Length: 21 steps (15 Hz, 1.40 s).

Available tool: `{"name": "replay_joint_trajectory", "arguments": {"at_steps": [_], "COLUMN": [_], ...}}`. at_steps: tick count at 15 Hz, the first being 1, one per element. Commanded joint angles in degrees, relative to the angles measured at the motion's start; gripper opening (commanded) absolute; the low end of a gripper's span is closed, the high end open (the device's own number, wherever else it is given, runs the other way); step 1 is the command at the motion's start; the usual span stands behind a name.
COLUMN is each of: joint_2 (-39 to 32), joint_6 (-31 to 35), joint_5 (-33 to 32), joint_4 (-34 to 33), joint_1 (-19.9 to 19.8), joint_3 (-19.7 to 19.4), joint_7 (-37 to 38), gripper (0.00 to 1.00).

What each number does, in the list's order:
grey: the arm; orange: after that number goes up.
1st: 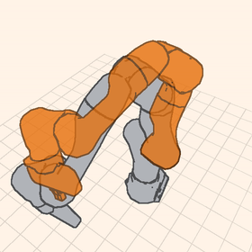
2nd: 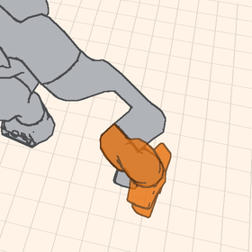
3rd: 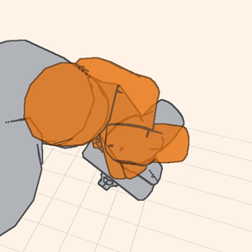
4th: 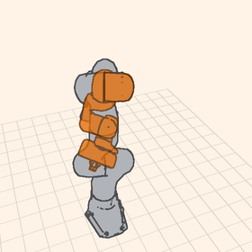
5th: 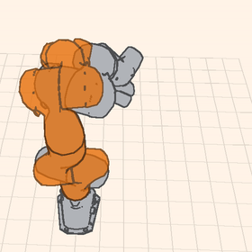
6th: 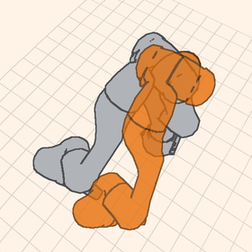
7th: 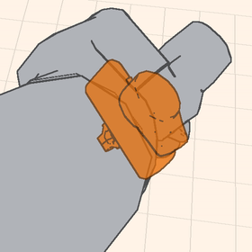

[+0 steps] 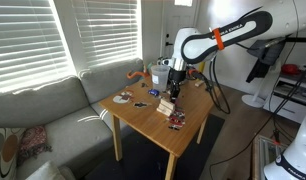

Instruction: Stack all the wooden blocks forming a square on top of the wooden block on the left, pick up the purple ball and put it in the clear frost cold cup

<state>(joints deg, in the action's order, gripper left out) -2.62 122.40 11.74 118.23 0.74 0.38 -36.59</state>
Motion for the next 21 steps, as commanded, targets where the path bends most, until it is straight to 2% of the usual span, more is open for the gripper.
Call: {"name": "replay_joint_trajectory", "arguments": {"at_steps": [1, 8, 11, 14, 21], "joint_2": [3.1, 14.0, 17.5, 17.7, 11.3], "joint_6": [-2.1, -3.6, -1.8, 2.5, 13.1], "joint_5": [-2.5, -6.7, -6.9, -6.2, -4.8], "joint_4": [1.6, 5.0, 3.6, 1.0, -5.7], "joint_1": [-0.6, -2.0, -2.7, -2.4, -1.1], "joint_3": [-0.1, -2.3, -4.3, -5.7, -6.0], "joint_7": [1.9, 3.5, 4.0, 4.5, 6.1], "gripper": [0.08, 0.08, 0.08, 0.08, 0.08]}}
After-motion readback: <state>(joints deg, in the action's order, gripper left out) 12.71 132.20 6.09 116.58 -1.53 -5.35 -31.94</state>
